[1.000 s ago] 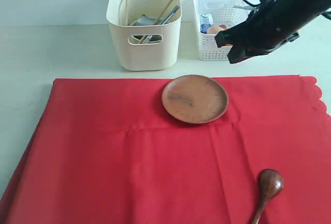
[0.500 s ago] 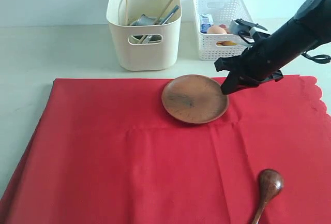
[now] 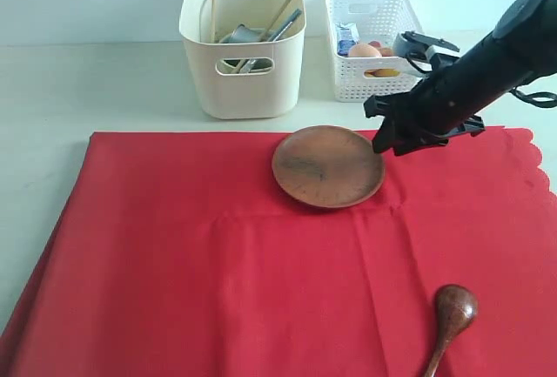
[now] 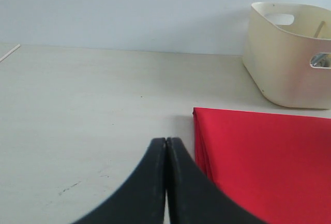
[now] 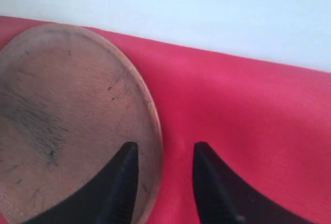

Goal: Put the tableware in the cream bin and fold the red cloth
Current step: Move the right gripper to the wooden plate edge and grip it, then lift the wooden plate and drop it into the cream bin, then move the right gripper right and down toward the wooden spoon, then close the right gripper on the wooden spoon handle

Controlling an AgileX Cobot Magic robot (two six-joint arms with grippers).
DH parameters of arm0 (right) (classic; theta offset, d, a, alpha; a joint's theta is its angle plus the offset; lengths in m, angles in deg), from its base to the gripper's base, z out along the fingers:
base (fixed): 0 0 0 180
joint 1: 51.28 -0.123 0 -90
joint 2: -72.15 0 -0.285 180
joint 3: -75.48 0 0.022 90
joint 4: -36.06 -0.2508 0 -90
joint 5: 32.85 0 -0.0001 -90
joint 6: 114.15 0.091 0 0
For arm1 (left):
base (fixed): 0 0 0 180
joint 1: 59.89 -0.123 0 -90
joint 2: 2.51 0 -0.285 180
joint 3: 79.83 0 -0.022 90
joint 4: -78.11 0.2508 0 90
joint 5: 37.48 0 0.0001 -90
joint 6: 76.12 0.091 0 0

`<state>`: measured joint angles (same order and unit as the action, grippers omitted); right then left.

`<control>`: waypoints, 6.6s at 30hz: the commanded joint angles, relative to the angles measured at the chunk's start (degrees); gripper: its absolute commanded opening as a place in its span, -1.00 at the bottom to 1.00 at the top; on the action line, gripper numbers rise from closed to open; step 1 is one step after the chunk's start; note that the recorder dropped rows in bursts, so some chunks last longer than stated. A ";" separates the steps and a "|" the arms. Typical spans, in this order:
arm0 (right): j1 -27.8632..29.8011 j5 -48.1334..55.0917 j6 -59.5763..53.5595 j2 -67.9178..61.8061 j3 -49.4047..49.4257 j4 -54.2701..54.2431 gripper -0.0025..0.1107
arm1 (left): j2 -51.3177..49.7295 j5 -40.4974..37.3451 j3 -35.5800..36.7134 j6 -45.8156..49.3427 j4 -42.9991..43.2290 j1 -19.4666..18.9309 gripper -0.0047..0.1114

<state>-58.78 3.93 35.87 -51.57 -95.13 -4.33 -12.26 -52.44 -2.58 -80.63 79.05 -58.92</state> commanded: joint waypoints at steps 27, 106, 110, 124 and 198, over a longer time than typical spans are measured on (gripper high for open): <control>0.22 6.99 -15.95 -3.64 0.11 -15.71 -0.96 | -0.30 0.25 -0.03 0.29 -0.34 0.29 -0.90; 0.72 23.52 -17.88 -15.83 -36.51 -49.39 -0.05 | -0.30 0.25 -0.03 0.29 -0.34 0.29 -0.90; 2.58 25.57 -14.20 -12.48 -36.51 -37.93 -0.31 | -0.30 0.25 -0.03 0.29 -0.34 0.29 -0.90; 2.88 32.42 6.18 13.31 -36.51 15.43 -0.72 | -0.30 0.25 -0.03 0.29 -0.34 0.29 -0.90; -36.47 9.89 -23.50 14.01 26.92 47.11 -0.59 | -0.30 0.25 -0.03 0.29 -0.34 0.29 -0.90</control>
<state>-95.17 13.53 10.58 -36.27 -68.92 44.02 -12.26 -52.44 -2.58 -80.63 79.05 -58.92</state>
